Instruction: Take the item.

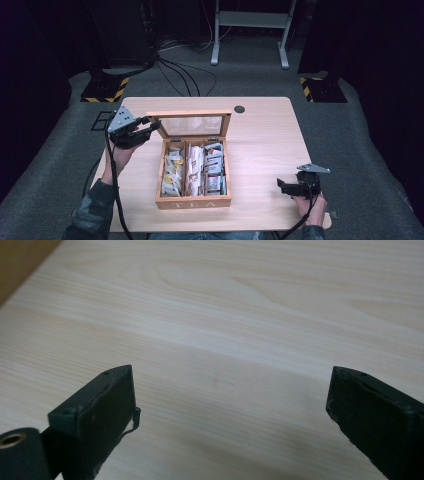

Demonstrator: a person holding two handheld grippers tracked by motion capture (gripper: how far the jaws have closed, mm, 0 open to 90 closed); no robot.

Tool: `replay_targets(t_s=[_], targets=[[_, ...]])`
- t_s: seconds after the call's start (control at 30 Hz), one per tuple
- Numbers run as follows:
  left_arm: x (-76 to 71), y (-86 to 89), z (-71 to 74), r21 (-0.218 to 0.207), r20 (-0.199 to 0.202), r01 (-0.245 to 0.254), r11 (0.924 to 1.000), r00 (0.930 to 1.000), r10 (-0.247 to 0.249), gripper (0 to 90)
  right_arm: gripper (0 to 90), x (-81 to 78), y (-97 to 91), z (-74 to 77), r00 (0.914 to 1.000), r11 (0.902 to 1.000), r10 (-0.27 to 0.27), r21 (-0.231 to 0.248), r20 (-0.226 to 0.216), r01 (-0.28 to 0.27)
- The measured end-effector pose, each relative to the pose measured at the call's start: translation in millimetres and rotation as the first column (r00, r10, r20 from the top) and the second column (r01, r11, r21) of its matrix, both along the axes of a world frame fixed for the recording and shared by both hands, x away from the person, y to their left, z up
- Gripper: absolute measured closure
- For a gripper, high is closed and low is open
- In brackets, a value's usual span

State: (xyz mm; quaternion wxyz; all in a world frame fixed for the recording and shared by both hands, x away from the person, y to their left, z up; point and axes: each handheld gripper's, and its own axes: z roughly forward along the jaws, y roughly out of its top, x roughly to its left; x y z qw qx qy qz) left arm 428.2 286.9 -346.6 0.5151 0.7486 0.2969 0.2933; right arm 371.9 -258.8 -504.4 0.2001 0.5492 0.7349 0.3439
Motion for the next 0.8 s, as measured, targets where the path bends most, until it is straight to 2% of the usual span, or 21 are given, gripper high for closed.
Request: replay_targets(t_s=[0.23,0.3,0.4,0.57,0.8], targets=[[0.1,0.1,0.5,0.003,-0.001,0.001,1.0,1.0,-0.001,64.0,4.5,2.0,25.0,17.5,0.9972,0.9968,0.073,0.031,0.012,-0.074],[0.9,0.1,0.8,0.004,-0.001,-0.002,1.0,1.0,0.002,64.0,4.5,3.6,30.0,21.0,0.9945,0.9937,0.102,0.043,0.024,-0.103],[1.6,0.0,1.0,0.002,-0.003,-0.003,1.0,1.0,0.003,64.1,4.4,5.0,39.5,27.0,0.992,0.9908,0.125,0.049,0.019,-0.126],[3.2,0.0,1.4,0.001,-0.001,-0.004,1.0,1.0,0.004,64.3,4.6,6.8,55.6,36.7,0.9838,0.9826,0.176,0.053,0.035,-0.178],[3.9,0.2,1.6,-0.003,-0.006,-0.002,1.0,1.0,0.002,64.4,4.8,11.0,81.9,48.4,0.9668,0.9652,0.252,0.062,0.044,-0.254]])
